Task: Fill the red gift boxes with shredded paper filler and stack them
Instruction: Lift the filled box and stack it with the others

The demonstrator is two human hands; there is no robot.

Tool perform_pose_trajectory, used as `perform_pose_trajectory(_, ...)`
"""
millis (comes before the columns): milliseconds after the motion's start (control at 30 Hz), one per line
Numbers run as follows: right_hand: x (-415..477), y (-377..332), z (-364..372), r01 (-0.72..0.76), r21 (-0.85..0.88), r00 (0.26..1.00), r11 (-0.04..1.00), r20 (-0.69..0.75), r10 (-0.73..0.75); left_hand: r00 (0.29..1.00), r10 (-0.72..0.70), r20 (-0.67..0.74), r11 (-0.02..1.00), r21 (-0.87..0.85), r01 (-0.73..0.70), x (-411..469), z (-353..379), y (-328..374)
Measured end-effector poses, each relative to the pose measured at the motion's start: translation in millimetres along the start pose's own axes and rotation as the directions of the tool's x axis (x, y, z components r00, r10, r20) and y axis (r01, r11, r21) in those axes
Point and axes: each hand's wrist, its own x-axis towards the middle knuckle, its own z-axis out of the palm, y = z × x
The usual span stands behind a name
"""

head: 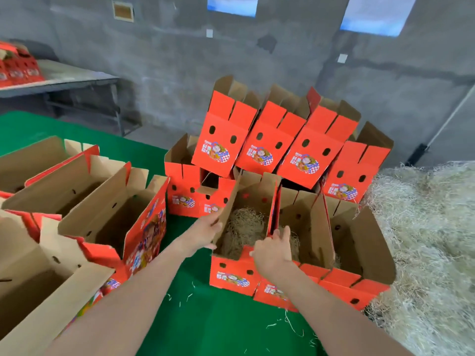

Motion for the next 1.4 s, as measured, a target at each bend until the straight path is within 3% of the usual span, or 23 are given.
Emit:
perform_pose_trajectory(100,16.9,10.2,5.1,-0.064,0.106,0.994,0.992,-0.084,0.073,0.996,0.046,-0.071,0.992,0.119,-0.037,33.0,15.0,5.6)
perform_pose_trajectory(200,26.1,2.1,11.5,0.112,0.16,0.987,0.981,-0.132,-0.091,0.98,0.067,-0.189,0.972,0.236,-0.021,44.3,36.9,-7.1)
perform_pose_trajectory(300,31.5,-9.3,14.9,0.156,0.104,0.988,0.982,-0.013,-0.156,0.982,0.119,-0.144,0.963,0.256,-0.079,47.9,41.2,-15.2)
perform_pose_trajectory(500,28.8,-24.7,28.6,0.197,0.134,0.971,0.971,-0.162,-0.175,0.999,0.01,-0.039,0.975,0.222,-0.001,45.3,18.8,-12.6)
perform_pose_trajectory(600,36.7,-16.1,20.3,0.039,0.192,0.995,0.981,-0.095,-0.021,1.0,-0.001,0.008,0.939,0.343,-0.001,36.0,0.5,-0.8)
perform_pose_trajectory(700,49.3,-12.1,2.2,-0.079,0.295,0.996,0.952,-0.016,0.088,0.989,0.057,-0.138,0.947,0.321,-0.01,10.9,-29.4,5.2)
perform_pose_trajectory(800,51.3,-37.8,-21.1,0.015,0.416,0.992,0.909,-0.121,0.039,0.911,0.165,-0.379,0.953,0.299,-0.049,-30.1,-69.5,-6.0)
perform_pose_trajectory(900,45.2,-85.2,-49.6,0.314,0.582,0.932,0.75,-0.339,-0.128,0.802,0.155,-0.577,0.962,0.273,0.01,-72.1,-109.6,-30.0)
perform_pose_trajectory(967,44.1,-125.9,-65.4,0.342,0.711,0.939,0.615,-0.292,-0.185,0.717,0.132,-0.684,0.971,0.234,0.044,-98.0,-130.1,-47.7)
perform_pose_trajectory(1067,52.4,-187.8,-82.6,0.125,0.854,0.976,0.505,-0.016,-0.215,0.618,0.082,-0.782,0.983,0.164,0.077,-130.7,-143.8,-68.5)
perform_pose_trajectory(1167,66.0,-230.1,-90.5,-0.2,0.942,0.95,0.27,0.254,-0.183,0.583,0.036,-0.812,0.985,0.129,0.119,-150.2,-144.0,-82.7)
perform_pose_trajectory(1267,76.3,-243.2,-89.4,-0.322,0.941,0.925,0.102,0.336,-0.179,0.603,0.012,-0.797,0.982,0.123,0.142,-157.2,-144.1,-82.5)
perform_pose_trajectory(1400,79.2,-219.4,-90.2,-0.3,0.941,0.953,-0.156,0.29,-0.083,0.597,0.115,-0.794,0.963,0.237,0.13,-161.7,-152.7,-68.8)
